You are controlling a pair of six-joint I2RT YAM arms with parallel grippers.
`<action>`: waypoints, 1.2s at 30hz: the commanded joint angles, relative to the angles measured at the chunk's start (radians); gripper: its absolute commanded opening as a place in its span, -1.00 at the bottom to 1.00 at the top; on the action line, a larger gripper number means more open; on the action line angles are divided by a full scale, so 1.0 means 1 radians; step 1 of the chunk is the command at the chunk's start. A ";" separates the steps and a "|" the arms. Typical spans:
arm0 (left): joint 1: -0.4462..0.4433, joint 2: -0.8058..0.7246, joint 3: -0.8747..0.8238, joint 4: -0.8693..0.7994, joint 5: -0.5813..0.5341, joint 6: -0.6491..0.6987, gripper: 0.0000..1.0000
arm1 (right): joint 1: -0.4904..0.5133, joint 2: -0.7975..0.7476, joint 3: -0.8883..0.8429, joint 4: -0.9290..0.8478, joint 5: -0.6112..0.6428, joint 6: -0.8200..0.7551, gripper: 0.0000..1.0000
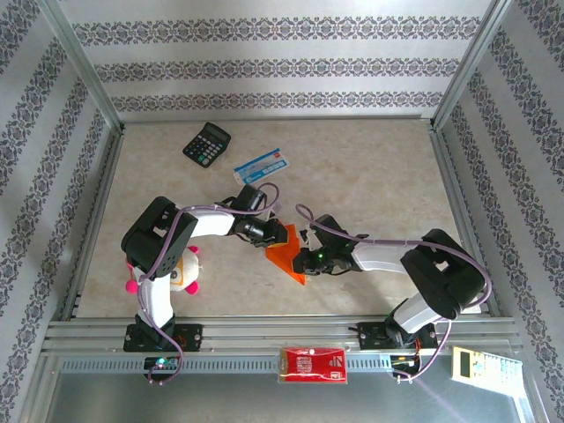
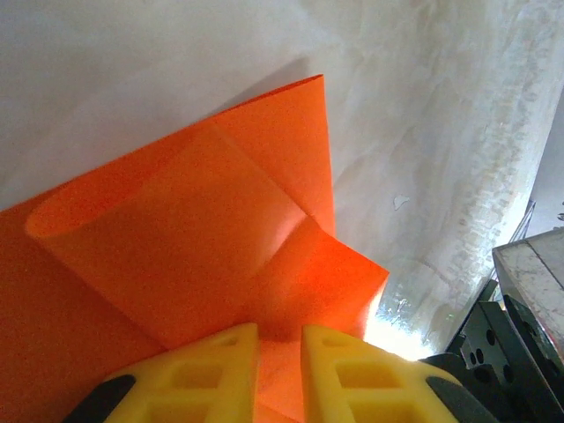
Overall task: Fold a paper plane with a square sheet of paper (pick it up from the middle)
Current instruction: Fourth fold the wing at the center of the table.
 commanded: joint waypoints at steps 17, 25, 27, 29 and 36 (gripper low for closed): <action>-0.004 0.037 0.017 -0.094 -0.068 0.048 -0.56 | 0.039 -0.132 -0.160 -0.116 -0.044 0.007 -0.94; -0.004 0.040 0.020 -0.100 -0.073 0.050 -0.57 | 0.042 -0.154 -0.173 -0.134 -0.053 -0.001 -0.96; -0.003 0.040 0.019 -0.099 -0.074 0.051 -0.56 | 0.041 -0.152 -0.175 -0.132 -0.057 -0.001 -0.97; -0.003 0.040 0.018 -0.097 -0.073 0.050 -0.56 | 0.040 -0.157 -0.177 -0.131 -0.054 0.000 -0.97; -0.004 0.030 0.019 -0.068 -0.048 0.030 -0.55 | 0.007 -0.129 -0.184 -0.139 -0.022 0.022 -1.00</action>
